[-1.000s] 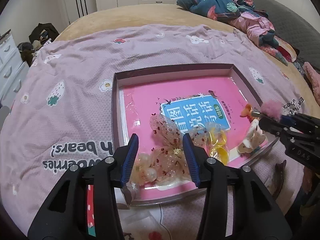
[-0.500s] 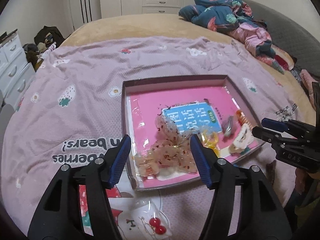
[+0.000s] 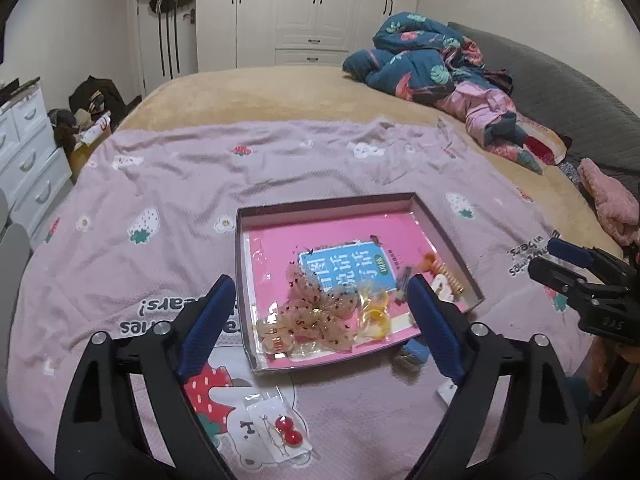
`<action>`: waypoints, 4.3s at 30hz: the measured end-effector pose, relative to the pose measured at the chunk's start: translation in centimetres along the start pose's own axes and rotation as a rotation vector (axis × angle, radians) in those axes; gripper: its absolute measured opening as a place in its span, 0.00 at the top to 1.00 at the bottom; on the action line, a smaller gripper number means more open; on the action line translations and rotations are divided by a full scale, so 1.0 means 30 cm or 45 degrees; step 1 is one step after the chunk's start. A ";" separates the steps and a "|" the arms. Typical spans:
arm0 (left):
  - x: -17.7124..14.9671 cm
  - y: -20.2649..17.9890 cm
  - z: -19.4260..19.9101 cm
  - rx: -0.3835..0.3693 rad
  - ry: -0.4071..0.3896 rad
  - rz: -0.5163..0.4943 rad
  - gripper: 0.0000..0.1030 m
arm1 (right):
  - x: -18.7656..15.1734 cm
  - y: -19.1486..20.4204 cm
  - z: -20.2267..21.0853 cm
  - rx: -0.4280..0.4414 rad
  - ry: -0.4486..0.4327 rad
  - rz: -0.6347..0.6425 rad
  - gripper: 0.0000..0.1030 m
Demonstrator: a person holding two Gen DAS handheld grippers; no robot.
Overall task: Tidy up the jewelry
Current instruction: 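Open the left gripper to drop the pearls into the box while the right drops the pom-pom clip, then move both grippers back toward the earring cards beside the box, then grasp the red-ball earring card with the left gripper while the right grasps the white stud-earring card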
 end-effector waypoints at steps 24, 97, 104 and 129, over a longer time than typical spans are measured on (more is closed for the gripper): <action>-0.041 -0.067 0.262 -0.045 -0.132 -0.007 0.09 | 0.001 0.032 0.334 -0.030 -0.166 0.073 0.16; -0.476 0.185 -0.057 0.231 0.203 0.101 0.09 | -0.435 0.114 -0.007 0.051 0.211 0.062 0.07; -0.481 0.188 -0.089 0.203 0.226 0.100 0.09 | -0.372 0.174 -0.155 0.141 0.313 0.170 0.07; -0.481 0.163 -0.240 0.190 0.283 0.076 0.53 | -0.434 0.254 -0.322 0.226 0.477 0.266 0.36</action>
Point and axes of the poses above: each gripper's, at about its wrist camera, not at the fingertips, and z roughly against the way its jaws point, y to its left, x to its top, the point moved 4 cm from there along -z, roughly the way its jaws point, and after that the axes turned 8 degrees about z, right-handed, at the moved point
